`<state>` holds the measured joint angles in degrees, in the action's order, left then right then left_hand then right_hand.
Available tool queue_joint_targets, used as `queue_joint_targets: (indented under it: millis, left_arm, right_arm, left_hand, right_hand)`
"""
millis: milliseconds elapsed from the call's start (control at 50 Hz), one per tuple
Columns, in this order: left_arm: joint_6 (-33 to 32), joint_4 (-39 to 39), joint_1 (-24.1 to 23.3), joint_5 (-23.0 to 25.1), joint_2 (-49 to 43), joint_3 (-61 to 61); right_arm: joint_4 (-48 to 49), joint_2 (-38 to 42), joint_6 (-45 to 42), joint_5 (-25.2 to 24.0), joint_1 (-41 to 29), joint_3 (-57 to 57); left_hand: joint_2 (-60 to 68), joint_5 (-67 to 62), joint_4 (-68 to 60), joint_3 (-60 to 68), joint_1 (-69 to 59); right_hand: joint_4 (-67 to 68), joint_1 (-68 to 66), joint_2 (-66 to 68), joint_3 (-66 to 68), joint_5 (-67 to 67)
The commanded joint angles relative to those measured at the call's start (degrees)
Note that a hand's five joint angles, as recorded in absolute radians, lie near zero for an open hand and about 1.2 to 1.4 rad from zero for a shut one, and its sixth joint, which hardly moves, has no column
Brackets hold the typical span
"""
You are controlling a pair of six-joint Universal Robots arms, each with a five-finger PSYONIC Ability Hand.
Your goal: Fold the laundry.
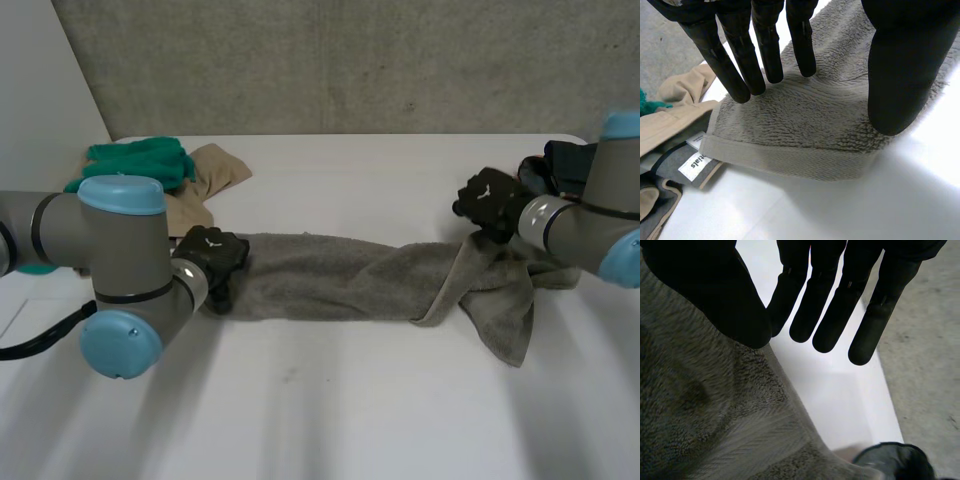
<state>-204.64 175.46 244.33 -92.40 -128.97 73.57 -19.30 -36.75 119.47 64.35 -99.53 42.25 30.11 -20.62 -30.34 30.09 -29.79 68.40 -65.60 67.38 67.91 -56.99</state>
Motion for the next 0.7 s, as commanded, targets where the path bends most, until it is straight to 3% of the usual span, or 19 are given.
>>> queue_joint_targets:
  millis: [20,100,180,320,380,400,440,460,560,700]
  left_arm:
    - [-0.14,0.06,-0.09,0.29,-0.58,-0.45]
    - [-0.41,-0.47,-0.26,0.47,-1.98,-1.85]
    - [-0.67,-1.35,-0.7,0.47,-3.73,-3.43]
    - [-1.02,-4.51,-0.79,0.56,-3.92,-4.58]
    - [-0.93,-5.74,-0.88,0.82,-1.81,-4.14]
    - [-0.76,-5.83,-0.88,0.91,-1.2,-3.88]
    - [-0.32,-5.83,-0.88,1.35,0.65,-2.91]
    - [-0.14,-5.83,-0.88,1.26,1.26,-2.74]
    - [1.17,-5.84,-0.88,0.73,6.7,-0.81]
    - [6.44,-5.66,-0.7,1.52,22.34,0.61]
  right_arm:
    - [0.93,-10.35,9.28,0.34,0.04,7.4]
    - [4.26,-14.22,12.19,0.96,0.04,11.18]
    - [6.29,-15.72,12.28,2.79,0.21,13.65]
    - [4.89,-15.9,11.49,5.35,1.0,14.62]
    - [3.4,-16.33,11.4,5.44,1.53,15.06]
    - [3.04,-16.51,11.4,5.35,1.71,15.23]
    - [1.9,-17.48,11.4,5.61,2.06,15.58]
    - [1.46,-18.0,11.49,5.62,2.15,15.85]
    - [-2.31,-22.13,12.19,5.62,2.59,17.43]
    - [-10.4,-33.2,13.51,5.0,6.01,21.73]
  left_hand:
    - [5.16,-4.65,-4.94,5.19,-5.49]
    - [10.87,-10.35,-10.64,10.89,-11.19]
    - [30.18,-29.67,-29.95,30.21,-30.5]
    - [35.28,-34.77,-35.06,35.31,-35.61]
    - [26.54,-26.02,-26.31,26.56,-26.86]
    - [27.53,-27.01,-27.3,27.55,-27.85]
    - [47.97,-47.45,-47.74,47.99,-48.29]
    - [49.87,-49.36,-49.64,49.9,-50.19]
    - [49.89,-49.38,-49.66,49.91,-50.21]
    - [49.89,-49.38,-49.66,49.91,-50.21]
  right_hand:
    - [11.6,-14.4,12.62,12.09,-13.01]
    - [11.6,-14.4,12.62,12.09,-13.01]
    - [11.6,-14.4,12.62,12.09,-13.01]
    - [11.6,-14.4,12.62,12.09,-13.01]
    - [11.6,-14.4,12.62,12.09,-13.01]
    - [11.6,-14.4,12.62,12.09,-13.01]
    - [11.6,-14.4,12.62,12.09,-13.01]
    - [11.6,-14.4,12.62,12.09,-13.01]
    - [11.6,-14.4,12.62,12.09,-13.01]
    - [11.6,-14.4,12.62,12.09,-13.01]
